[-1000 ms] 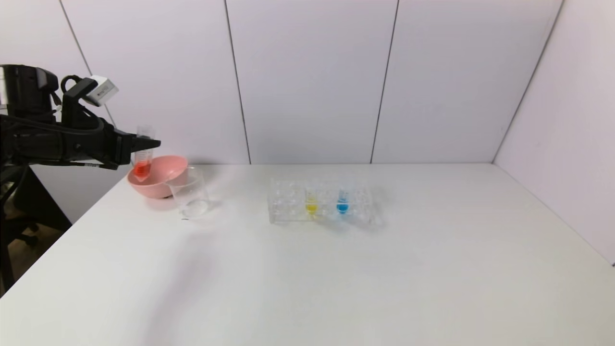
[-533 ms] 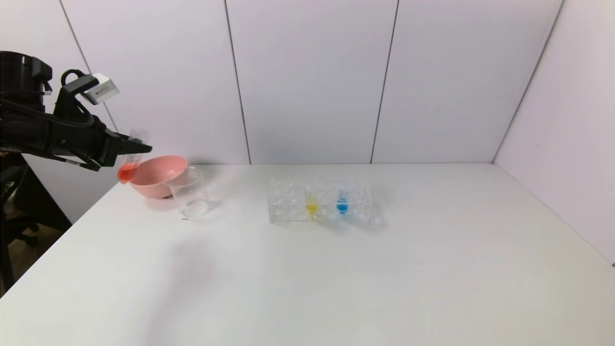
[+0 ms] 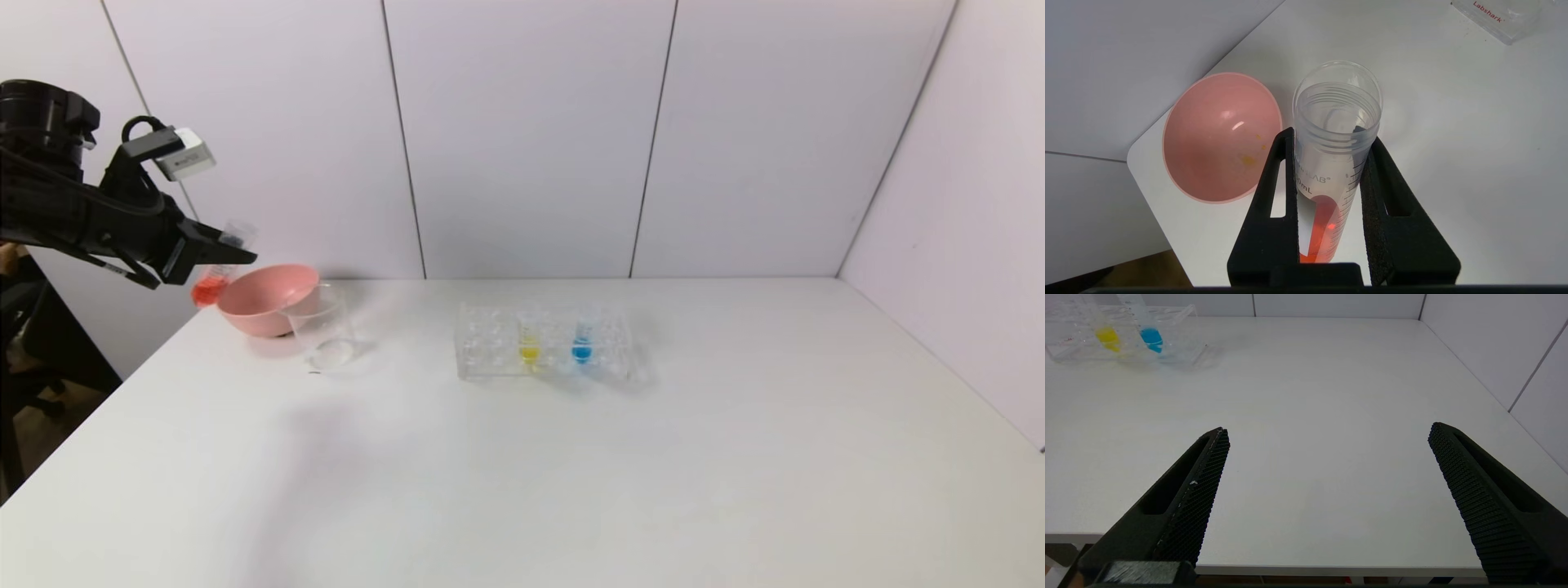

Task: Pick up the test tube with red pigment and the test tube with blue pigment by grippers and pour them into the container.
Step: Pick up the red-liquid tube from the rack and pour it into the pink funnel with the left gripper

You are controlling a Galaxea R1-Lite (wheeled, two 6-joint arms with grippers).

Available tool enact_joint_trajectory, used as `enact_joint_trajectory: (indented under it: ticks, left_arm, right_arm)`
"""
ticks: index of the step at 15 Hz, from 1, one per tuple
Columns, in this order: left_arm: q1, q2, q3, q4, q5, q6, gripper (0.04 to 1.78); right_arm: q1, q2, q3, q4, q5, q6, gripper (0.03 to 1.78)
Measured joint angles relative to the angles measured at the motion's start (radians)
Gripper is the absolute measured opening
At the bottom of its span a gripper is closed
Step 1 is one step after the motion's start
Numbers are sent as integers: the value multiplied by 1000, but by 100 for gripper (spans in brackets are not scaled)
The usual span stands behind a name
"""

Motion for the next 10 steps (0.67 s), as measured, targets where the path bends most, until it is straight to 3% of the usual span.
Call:
enact_joint_trajectory:
  ticks: [5,10]
  left_arm:
    - [0,52,-131,140,9,144,45]
    - [-13,95,-206,189,15,204,45]
  right_arm:
    - [0,0,0,0,0,0,178]
    - [0,0,0,0,0,0,177]
